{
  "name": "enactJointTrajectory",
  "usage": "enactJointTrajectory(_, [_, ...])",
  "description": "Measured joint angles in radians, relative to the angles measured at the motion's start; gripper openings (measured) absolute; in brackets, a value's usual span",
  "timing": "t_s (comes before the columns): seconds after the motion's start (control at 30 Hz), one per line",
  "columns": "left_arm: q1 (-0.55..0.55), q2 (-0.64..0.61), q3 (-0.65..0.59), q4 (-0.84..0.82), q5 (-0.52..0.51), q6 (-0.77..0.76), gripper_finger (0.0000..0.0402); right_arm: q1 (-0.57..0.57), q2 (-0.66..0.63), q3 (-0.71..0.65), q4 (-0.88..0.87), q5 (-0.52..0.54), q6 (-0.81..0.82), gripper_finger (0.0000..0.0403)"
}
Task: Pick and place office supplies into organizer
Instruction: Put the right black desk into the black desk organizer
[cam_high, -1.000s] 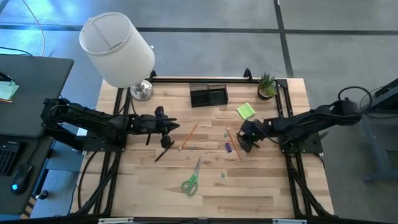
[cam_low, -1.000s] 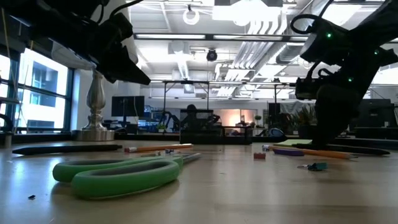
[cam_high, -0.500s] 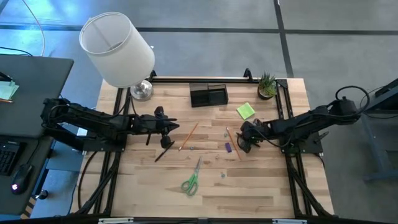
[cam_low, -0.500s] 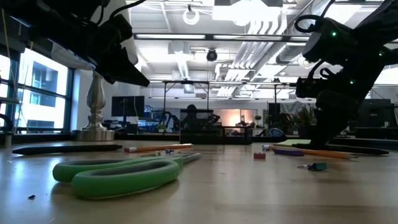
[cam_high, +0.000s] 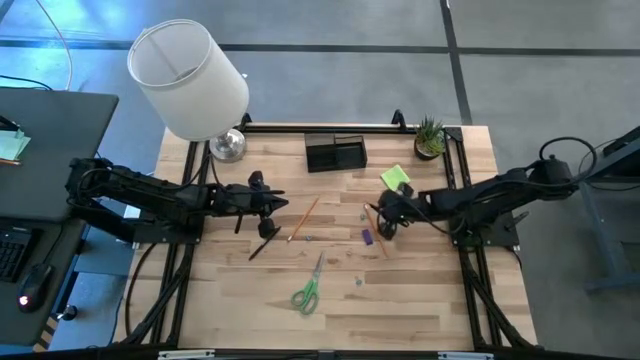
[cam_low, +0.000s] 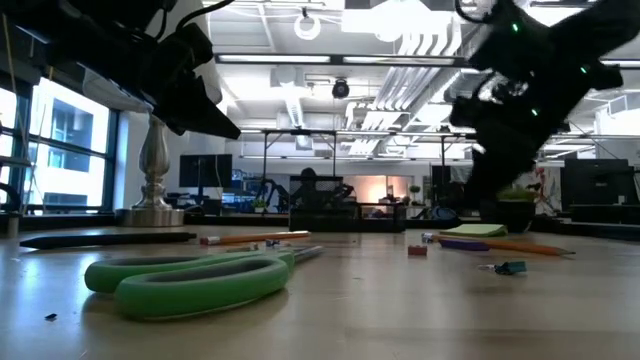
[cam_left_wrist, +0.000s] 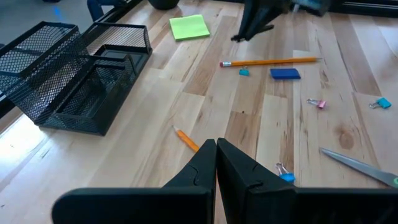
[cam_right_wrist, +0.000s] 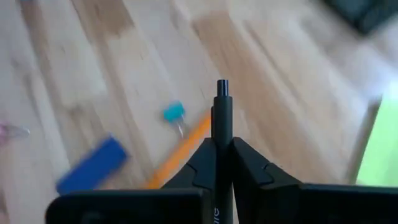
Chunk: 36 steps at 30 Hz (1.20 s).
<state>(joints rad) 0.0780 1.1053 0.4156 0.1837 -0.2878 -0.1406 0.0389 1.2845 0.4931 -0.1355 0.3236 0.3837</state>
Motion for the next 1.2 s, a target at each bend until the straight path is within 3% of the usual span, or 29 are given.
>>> enactJointTrajectory(0.17, [0.000,0.000,0.000,0.000,0.000,-0.001,0.0001,0.000,-0.001,0.106,0.056,0.094,-0.144,0.0016])
enactJointTrajectory(0.4, [0.000,0.000,0.000,-0.001,0.008,-0.001,0.0001,-0.065,-0.001,0.097,0.519,0.052,-0.369,0.0022])
enactJointTrajectory(0.63, [0.000,0.014,-0.001,0.010,0.008,-0.006,0.0001,-0.236,0.044,0.095,0.844,-0.179,-0.479,0.0015])
enactJointTrajectory(0.87, [0.000,0.075,-0.001,0.089,0.009,0.002,0.0001,-0.405,0.244,0.118,1.162,-0.343,-0.523,0.0025])
enactJointTrajectory(1.2, [0.000,0.130,-0.001,0.124,0.008,0.005,0.0001,-0.551,0.564,0.441,1.175,-0.578,-0.513,0.0028])
